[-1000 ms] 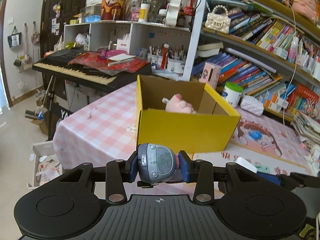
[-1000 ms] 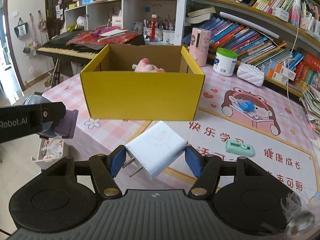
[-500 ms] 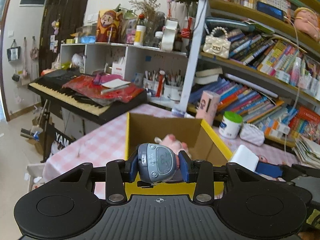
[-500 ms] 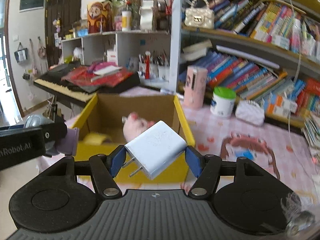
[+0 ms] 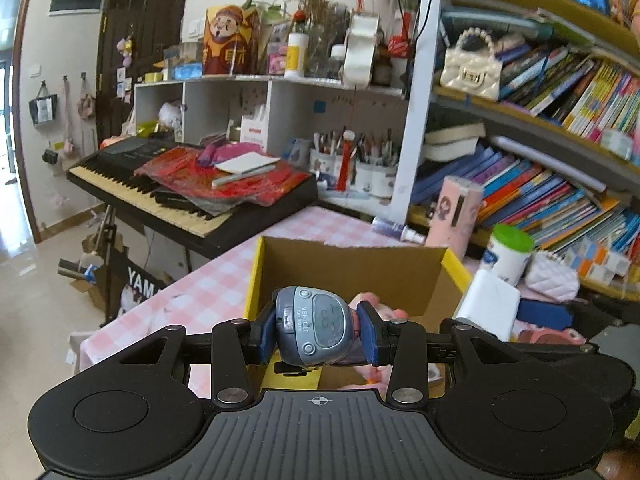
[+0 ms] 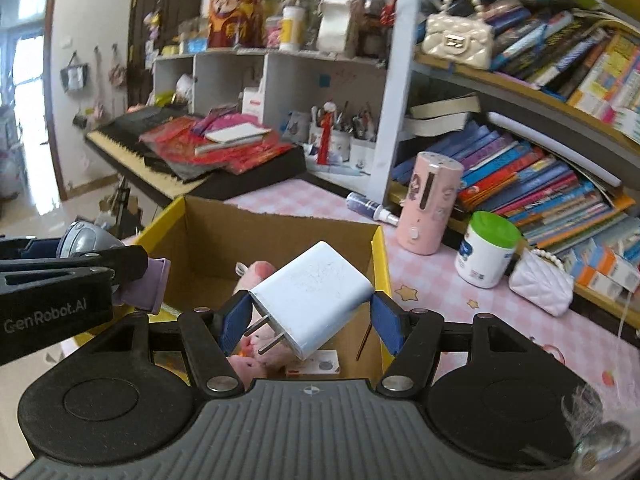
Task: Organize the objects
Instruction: 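Carry the grey toy in the left gripper and charger in the right toward the yellow box, then lower the charger and grey toy into the yellow box and open both grippers, then withdraw both open grippers from the box and move toward the mint-green clip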
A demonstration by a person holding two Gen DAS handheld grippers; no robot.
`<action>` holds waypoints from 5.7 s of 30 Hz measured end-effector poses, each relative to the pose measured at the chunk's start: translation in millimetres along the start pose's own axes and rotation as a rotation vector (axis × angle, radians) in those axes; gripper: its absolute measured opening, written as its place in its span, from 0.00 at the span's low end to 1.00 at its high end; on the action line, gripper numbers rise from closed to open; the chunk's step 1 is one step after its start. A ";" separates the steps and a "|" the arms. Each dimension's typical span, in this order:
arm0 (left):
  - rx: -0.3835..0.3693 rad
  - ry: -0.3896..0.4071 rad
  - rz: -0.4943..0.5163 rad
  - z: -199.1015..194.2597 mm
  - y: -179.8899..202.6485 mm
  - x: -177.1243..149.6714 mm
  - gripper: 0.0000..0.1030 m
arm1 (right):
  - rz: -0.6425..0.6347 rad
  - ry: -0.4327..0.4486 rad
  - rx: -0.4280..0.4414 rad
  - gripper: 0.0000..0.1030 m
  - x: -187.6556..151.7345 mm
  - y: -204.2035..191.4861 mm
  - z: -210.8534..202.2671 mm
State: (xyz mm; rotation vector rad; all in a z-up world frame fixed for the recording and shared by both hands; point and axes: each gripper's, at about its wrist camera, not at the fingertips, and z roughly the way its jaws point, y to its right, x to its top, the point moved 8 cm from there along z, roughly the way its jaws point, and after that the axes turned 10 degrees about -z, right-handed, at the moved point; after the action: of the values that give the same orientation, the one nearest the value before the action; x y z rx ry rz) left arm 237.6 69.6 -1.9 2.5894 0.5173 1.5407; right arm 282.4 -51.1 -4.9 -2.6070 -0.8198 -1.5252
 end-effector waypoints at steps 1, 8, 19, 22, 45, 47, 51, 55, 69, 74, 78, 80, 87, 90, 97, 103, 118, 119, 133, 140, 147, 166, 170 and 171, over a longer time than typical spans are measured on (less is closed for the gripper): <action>0.009 -0.007 0.002 4.8 0.3 -1.1 0.38 | -0.010 -0.008 0.007 0.61 -0.2 0.1 6.0; 0.055 -0.052 0.038 31.5 2.8 -11.0 0.38 | -0.092 -0.061 0.050 0.61 -7.1 -0.2 41.2; 0.079 -0.067 0.088 48.2 6.7 -17.7 0.38 | -0.135 -0.168 0.120 0.61 -25.6 -5.7 72.4; 0.069 -0.068 0.096 49.2 10.2 -18.2 0.38 | -0.112 -0.195 0.141 0.61 -28.2 -5.2 78.1; 0.005 0.031 0.022 26.1 15.4 1.9 0.65 | -0.062 -0.044 0.005 0.71 -1.0 11.5 23.0; -0.005 0.055 0.019 18.0 16.3 4.8 0.70 | -0.042 -0.031 -0.014 0.71 -0.5 14.7 14.9; -0.026 0.083 0.016 1.3 14.2 7.3 0.73 | -0.003 -0.010 -0.054 0.71 -0.1 20.7 -1.8; -0.032 0.087 0.018 -12.0 8.6 5.2 0.74 | 0.022 -0.007 -0.077 0.71 -4.1 20.6 -14.0; 0.092 0.004 0.049 -46.7 -31.9 -41.2 0.87 | 0.098 -0.070 -0.153 0.82 -46.1 -5.0 -54.9; 0.118 -0.047 0.055 -61.3 -43.1 -65.1 0.89 | 0.102 -0.130 -0.178 0.84 -75.1 -20.6 -65.5; 0.112 -0.090 0.071 -69.6 -45.5 -81.5 0.89 | 0.083 -0.172 -0.187 0.84 -93.3 -32.8 -71.6; 0.108 -0.100 0.087 -74.3 -45.2 -86.4 0.89 | 0.084 -0.181 -0.184 0.84 -98.3 -37.8 -75.6; 0.099 -0.117 0.105 -89.6 -47.5 -98.2 0.89 | 0.090 -0.189 -0.187 0.85 -109.4 -49.5 -92.9; 0.097 -0.125 0.104 -94.4 -49.2 -102.1 0.89 | 0.102 -0.196 -0.192 0.85 -115.2 -50.8 -99.6; 0.098 -0.153 0.130 -104.3 -49.9 -114.4 0.90 | 0.126 -0.226 -0.215 0.89 -129.3 -54.2 -112.8; 0.111 -0.172 0.158 -110.0 -50.4 -123.9 0.94 | 0.128 -0.252 -0.251 0.94 -140.4 -57.6 -122.4; 0.027 -0.208 0.213 -117.4 -34.5 -142.4 0.94 | 0.173 -0.307 -0.334 0.96 -170.3 -50.2 -146.7; 0.022 -0.208 0.218 -117.2 -32.9 -142.8 0.94 | 0.178 -0.309 -0.339 0.96 -172.0 -48.9 -147.7; -0.013 -0.216 0.251 -106.3 -15.9 -142.6 0.94 | 0.218 -0.324 -0.374 0.96 -179.2 -33.0 -146.0; -0.025 -0.220 0.259 -97.5 3.7 -143.2 0.94 | 0.227 -0.335 -0.384 0.96 -183.3 -11.6 -140.8; -0.019 -0.223 0.248 -85.8 24.7 -140.6 0.94 | 0.225 -0.336 -0.380 0.96 -183.2 13.2 -132.8; -0.004 -0.221 0.210 -51.6 78.0 -133.8 0.94 | 0.193 -0.334 -0.353 0.96 -177.2 78.8 -101.3; -0.010 -0.210 0.202 -45.6 91.4 -131.0 0.94 | 0.188 -0.327 -0.353 0.96 -175.7 94.0 -96.1; -0.012 -0.207 0.200 -44.3 94.6 -130.5 0.94 | 0.188 -0.324 -0.353 0.96 -175.4 98.2 -95.1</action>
State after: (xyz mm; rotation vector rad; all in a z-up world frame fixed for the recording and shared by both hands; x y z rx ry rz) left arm 165.4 -66.5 -66.8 2.8214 0.2347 1.2956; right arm 180.9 -236.5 -74.0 -3.1338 -0.3161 -1.3198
